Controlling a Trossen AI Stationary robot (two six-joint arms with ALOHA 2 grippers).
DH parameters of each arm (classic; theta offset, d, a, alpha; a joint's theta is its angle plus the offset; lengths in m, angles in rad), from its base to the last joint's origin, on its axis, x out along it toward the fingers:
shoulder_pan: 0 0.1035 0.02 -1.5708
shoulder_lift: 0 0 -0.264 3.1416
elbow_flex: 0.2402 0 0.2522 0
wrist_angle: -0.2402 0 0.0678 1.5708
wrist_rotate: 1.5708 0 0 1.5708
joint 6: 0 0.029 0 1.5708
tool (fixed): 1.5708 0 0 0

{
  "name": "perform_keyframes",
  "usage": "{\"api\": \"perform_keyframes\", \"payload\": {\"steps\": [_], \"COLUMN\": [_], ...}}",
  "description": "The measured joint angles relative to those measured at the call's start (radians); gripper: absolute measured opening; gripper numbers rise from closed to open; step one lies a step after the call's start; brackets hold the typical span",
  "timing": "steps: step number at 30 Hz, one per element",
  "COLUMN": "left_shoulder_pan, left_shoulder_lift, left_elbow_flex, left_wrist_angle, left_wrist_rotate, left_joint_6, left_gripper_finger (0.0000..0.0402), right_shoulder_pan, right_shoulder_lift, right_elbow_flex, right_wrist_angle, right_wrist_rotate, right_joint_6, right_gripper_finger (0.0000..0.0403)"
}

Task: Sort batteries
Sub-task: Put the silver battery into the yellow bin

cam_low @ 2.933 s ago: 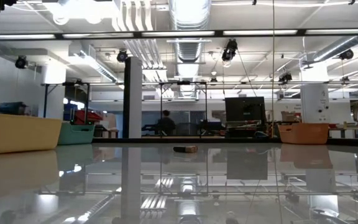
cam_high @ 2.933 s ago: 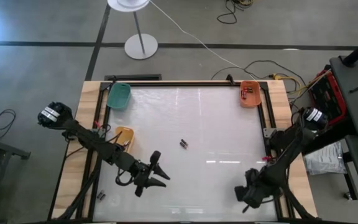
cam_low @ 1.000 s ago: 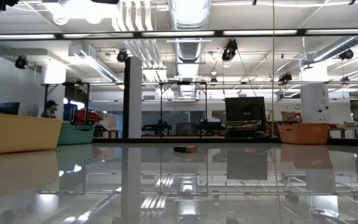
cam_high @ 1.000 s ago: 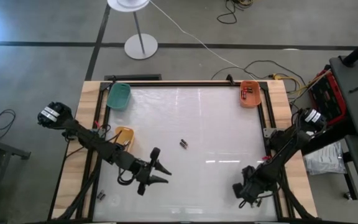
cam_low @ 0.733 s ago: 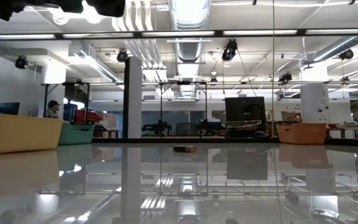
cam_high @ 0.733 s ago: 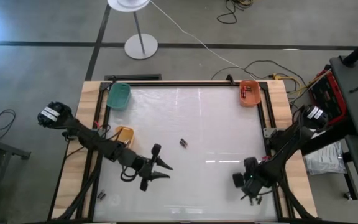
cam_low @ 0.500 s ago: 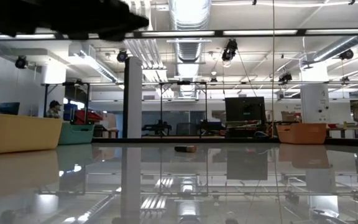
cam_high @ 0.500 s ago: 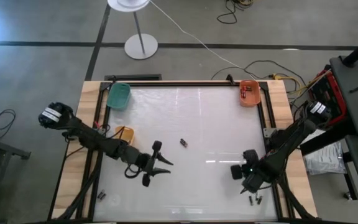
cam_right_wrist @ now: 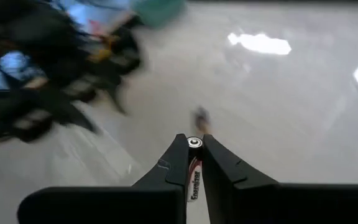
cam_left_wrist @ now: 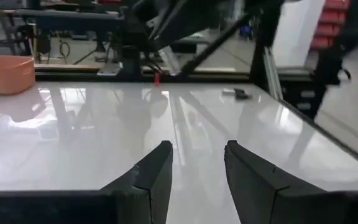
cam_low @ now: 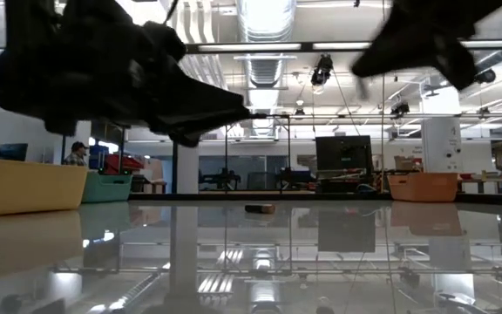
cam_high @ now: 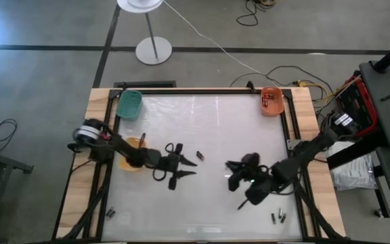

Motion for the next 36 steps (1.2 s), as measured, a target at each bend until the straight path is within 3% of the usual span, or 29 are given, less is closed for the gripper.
{"api": "perform_keyframes", "payload": {"steps": [4,7,11,17,29,32,36], "left_shoulder_pan": [0.027,0.041,0.053,0.071,0.074,0.074,0.074], "left_shoulder_lift": [0.081,0.099,0.104,0.103,0.102,0.102,0.102], "left_elbow_flex": [0.037,0.05,0.064,0.104,0.121,0.127,0.137], "left_wrist_angle": [0.078,0.143,0.225,0.209,0.226,0.225,0.223], "left_wrist_rotate": [0.059,0.152,0.196,0.195,0.194,0.194,0.2], "left_joint_6": [-0.039,-0.094,-0.198,-0.285,-0.221,-0.206,-0.202], "left_gripper_finger": [0.0127,0.0127,0.0127,0.0127,0.0125,0.0109,0.0057], "right_shoulder_pan": [-0.047,-0.071,-0.088,-0.102,-0.118,-0.12,-0.121], "right_shoulder_lift": [0.062,0.098,0.142,0.209,0.254,0.25,0.25], "right_elbow_flex": [0.014,0.048,0.103,0.184,0.252,0.247,0.246], "right_wrist_angle": [0.39,0.487,0.483,0.483,0.424,0.422,0.426], "right_wrist_rotate": [0.009,-0.007,-0.011,-0.012,-0.02,-0.021,-0.021], "right_joint_6": [-0.415,-0.571,-0.622,-0.685,-0.655,-0.645,-0.644], "right_gripper_finger": [0.0018,0.0018,0.0018,0.0018,0.0018,0.0018,0.0018]}}
